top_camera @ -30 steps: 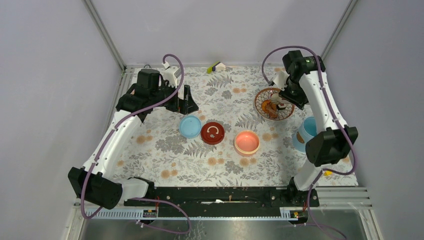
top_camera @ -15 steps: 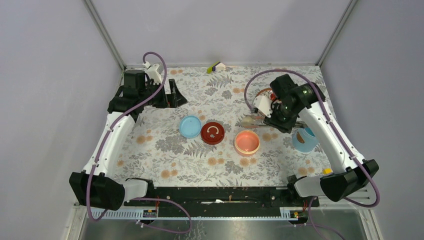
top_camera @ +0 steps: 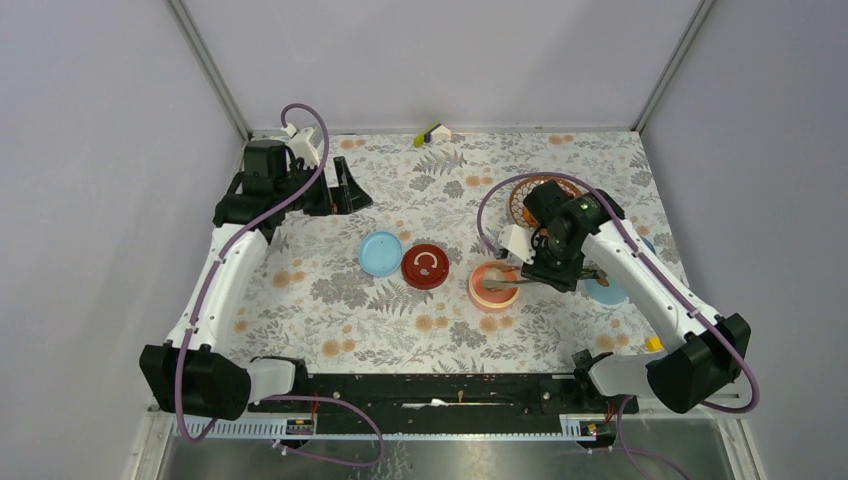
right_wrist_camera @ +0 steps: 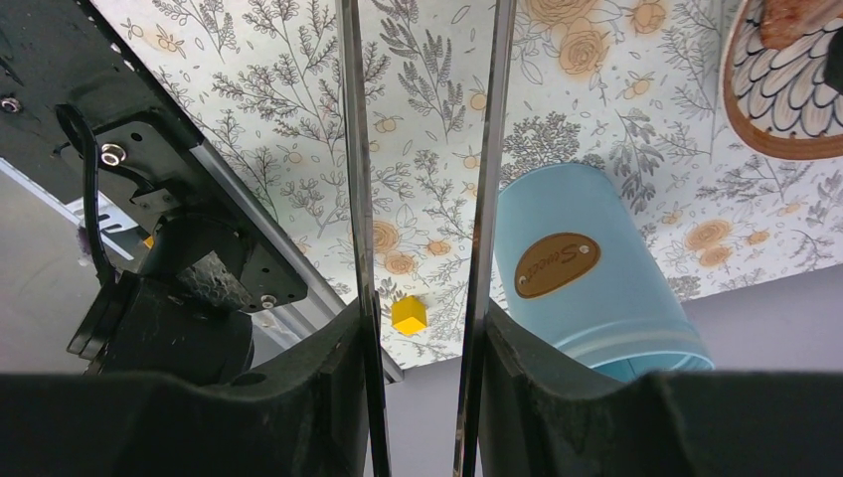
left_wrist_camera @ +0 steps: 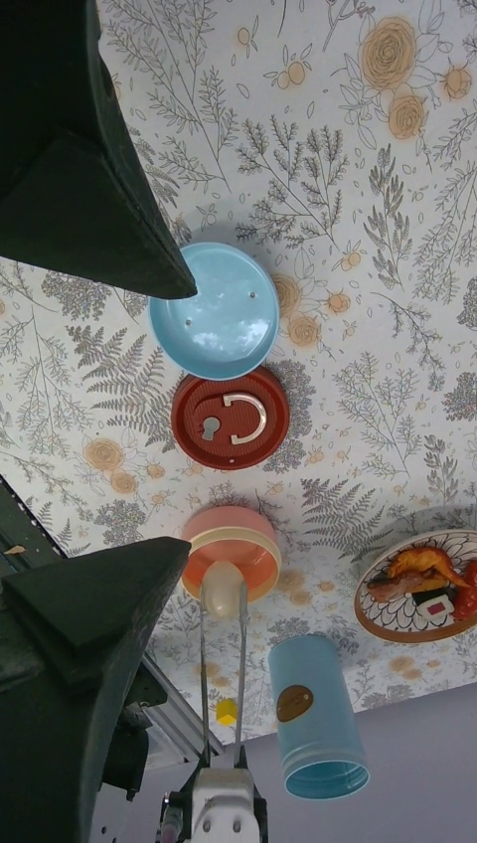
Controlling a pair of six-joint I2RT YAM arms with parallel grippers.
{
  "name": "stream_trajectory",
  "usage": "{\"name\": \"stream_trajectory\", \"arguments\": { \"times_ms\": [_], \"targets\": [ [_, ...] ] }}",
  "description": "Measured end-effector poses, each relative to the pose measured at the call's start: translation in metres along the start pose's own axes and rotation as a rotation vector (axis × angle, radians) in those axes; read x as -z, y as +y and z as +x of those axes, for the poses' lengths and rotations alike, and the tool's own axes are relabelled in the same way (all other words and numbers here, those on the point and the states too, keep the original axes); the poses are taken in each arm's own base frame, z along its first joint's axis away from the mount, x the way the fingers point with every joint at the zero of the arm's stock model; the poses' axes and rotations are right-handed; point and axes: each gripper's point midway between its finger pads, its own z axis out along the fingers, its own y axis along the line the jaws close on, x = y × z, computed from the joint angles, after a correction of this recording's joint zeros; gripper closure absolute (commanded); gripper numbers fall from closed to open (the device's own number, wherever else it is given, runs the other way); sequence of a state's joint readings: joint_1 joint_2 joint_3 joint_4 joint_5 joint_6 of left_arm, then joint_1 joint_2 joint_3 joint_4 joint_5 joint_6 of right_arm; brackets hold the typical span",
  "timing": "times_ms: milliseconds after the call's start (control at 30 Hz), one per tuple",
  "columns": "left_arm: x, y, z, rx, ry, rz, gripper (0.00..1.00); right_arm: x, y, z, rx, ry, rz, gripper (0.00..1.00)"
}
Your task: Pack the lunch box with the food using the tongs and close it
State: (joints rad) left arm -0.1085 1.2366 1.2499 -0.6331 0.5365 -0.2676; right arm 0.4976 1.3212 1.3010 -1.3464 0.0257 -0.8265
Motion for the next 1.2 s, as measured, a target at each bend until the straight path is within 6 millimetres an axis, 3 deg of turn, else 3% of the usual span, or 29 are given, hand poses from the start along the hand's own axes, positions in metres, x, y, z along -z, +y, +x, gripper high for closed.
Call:
{"name": "stream_trajectory", "arguments": {
  "times_ms": [233,500,700,1067,1200],
  "targets": [
    [0.000,-0.001,0.000,0.002,0.002,0.006,0.01,-0.014,0.007,0.006,0.001,0.031,-0.032,0.56],
    [-0.002,0.000,0.001,0.008,0.010,0.010,0.01,-0.016,0.010,0.007,0.002,0.032,-0.046,0.45],
    [-0.004,0.000,0.003,0.012,0.018,0.013,0.01,-0.016,0.010,0.007,0.002,0.032,-0.046,0.48],
    [-0.004,0.000,0.003,0.013,0.019,0.016,0.01,0.013,-0.010,-0.012,-0.037,-0.053,0.046,0.51],
    [-0.004,0.000,0.003,0.013,0.020,0.017,0.01,0.019,-0.026,-0.017,-0.089,-0.057,0.080,0.51]
  ]
}}
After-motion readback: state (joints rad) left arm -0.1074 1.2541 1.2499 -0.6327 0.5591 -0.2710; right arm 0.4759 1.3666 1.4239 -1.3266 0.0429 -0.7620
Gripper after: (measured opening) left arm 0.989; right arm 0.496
